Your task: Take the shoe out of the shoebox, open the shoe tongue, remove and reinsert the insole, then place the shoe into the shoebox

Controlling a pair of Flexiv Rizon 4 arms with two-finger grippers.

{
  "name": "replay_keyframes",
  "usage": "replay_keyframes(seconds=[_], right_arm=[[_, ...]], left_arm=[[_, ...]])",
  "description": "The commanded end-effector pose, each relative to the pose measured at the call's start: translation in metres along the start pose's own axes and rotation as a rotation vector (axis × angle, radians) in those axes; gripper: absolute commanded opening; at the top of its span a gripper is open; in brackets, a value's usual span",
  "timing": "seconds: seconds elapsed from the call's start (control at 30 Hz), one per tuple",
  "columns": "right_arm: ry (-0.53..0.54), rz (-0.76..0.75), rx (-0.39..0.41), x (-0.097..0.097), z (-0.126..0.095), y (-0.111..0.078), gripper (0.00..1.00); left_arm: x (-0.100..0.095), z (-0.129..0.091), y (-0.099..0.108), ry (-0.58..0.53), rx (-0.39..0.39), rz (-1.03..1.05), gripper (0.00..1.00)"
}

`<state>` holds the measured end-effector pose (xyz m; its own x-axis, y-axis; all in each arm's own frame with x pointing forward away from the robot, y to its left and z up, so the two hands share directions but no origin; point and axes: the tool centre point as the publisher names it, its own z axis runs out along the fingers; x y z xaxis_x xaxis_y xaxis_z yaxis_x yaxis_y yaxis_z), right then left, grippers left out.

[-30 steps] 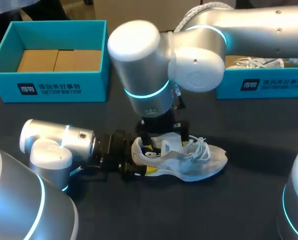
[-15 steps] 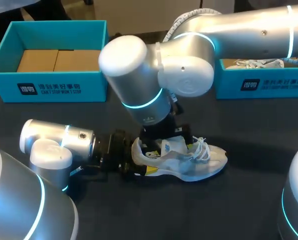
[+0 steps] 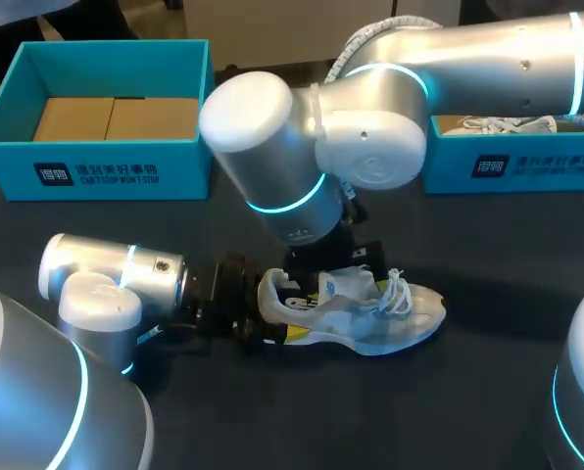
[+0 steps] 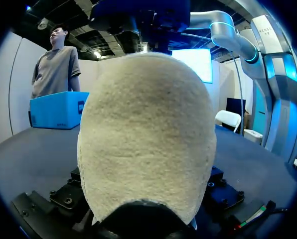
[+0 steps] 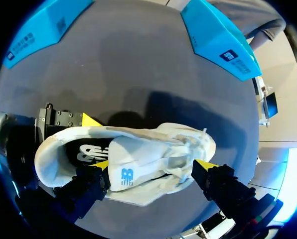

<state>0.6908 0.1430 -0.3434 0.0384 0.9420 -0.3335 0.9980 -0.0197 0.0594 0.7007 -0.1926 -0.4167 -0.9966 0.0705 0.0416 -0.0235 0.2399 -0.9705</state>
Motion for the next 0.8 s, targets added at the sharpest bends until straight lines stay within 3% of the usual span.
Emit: replay_keyframes(seconds=[0.03,0.13,0.27,0.43,0.6,0.67,0.7,0.8], right_arm=[[0.052,0.539,-0.010,-0.019,-0.004,-0.006,1.00],[0.079,0.549,0.003,-0.022,-0.004,-0.004,1.00],[0.104,0.542,0.020,-0.021,-0.003,-0.002,0.52],[0.139,0.534,0.036,-0.017,-0.002,-0.002,0.33],[0.150,0.522,0.045,-0.020,-0.007,-0.005,0.31],[0.161,0.513,0.047,-0.022,-0.009,-0.005,0.17],[0.167,0.508,0.050,-0.023,-0.010,-0.005,0.00],[0.203,0.490,0.061,-0.030,-0.011,-0.004,0.00]], left_arm=[[-0.001,0.000,0.001,0.001,-0.001,0.000,0.00],[-0.001,0.000,0.001,0.001,-0.001,0.000,0.00],[-0.001,0.000,0.001,0.001,-0.001,0.000,0.00],[-0.001,0.000,0.001,0.001,-0.001,0.000,0.00],[-0.001,0.000,0.001,0.001,-0.001,0.000,0.00],[-0.001,0.000,0.001,0.001,-0.001,0.000,0.00],[-0.001,0.000,0.001,0.001,-0.001,0.000,0.00],[-0.001,0.000,0.001,0.001,-0.001,0.000,0.00]])
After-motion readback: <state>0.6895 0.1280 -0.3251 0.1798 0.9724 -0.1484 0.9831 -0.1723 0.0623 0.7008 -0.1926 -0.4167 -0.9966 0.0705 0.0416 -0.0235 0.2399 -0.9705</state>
